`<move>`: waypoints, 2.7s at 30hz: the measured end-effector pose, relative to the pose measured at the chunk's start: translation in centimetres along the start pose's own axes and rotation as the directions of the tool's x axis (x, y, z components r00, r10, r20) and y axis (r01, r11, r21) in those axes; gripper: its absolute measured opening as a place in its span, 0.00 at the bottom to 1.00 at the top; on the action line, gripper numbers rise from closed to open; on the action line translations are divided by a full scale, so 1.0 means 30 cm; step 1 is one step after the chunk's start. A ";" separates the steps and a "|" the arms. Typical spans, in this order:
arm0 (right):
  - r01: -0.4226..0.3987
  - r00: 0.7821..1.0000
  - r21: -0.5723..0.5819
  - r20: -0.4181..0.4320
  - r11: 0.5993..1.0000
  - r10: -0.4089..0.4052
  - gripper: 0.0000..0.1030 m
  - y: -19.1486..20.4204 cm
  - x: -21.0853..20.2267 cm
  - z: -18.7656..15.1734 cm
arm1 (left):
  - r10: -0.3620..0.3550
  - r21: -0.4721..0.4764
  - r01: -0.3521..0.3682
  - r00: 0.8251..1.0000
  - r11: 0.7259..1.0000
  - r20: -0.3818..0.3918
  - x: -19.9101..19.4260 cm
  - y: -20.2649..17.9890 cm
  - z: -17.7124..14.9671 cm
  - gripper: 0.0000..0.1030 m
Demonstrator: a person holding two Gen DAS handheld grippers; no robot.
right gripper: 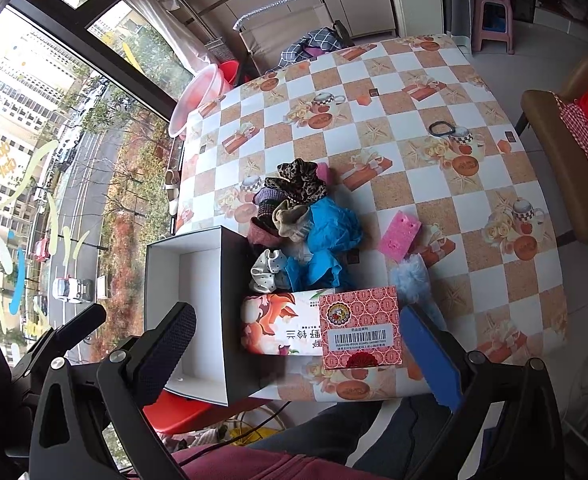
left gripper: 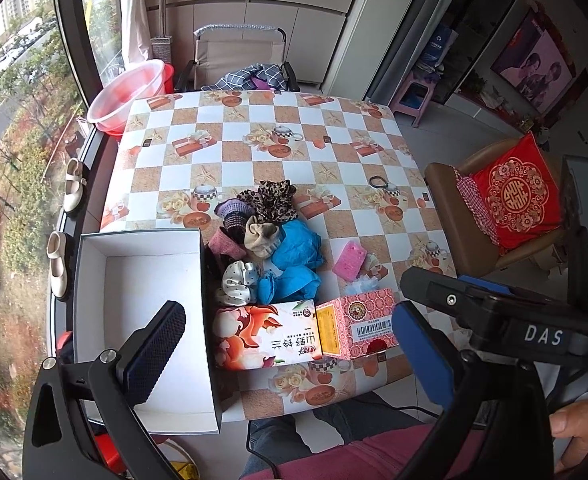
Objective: Organize soft objects
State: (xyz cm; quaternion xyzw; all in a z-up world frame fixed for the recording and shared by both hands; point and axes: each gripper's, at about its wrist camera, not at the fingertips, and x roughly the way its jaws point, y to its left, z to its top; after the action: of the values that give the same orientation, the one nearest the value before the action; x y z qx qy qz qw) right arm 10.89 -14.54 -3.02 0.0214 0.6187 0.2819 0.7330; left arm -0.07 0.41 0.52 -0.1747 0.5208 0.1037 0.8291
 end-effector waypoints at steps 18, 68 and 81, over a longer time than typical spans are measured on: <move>0.035 0.999 0.040 0.012 0.999 -0.036 1.00 0.004 -0.003 -0.029 | -0.230 -0.089 0.223 0.970 0.971 -0.082 0.044 0.112 -0.015 1.00; 0.187 0.912 -0.089 -0.355 0.978 -0.206 1.00 -0.489 0.610 0.229 | 0.220 -0.012 -0.233 0.932 0.972 -0.289 0.865 0.041 0.377 1.00; 0.104 0.895 -0.527 -0.321 0.844 -0.311 1.00 -0.363 0.858 0.215 | 0.300 0.023 -0.313 0.883 0.950 -0.362 1.127 0.074 0.418 0.83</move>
State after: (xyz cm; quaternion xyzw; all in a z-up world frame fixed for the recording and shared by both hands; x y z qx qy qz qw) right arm 22.97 -10.33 -28.71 -0.2932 0.6582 0.3469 0.6004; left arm 24.29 7.10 -25.35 -0.1212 0.6833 0.2086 0.6892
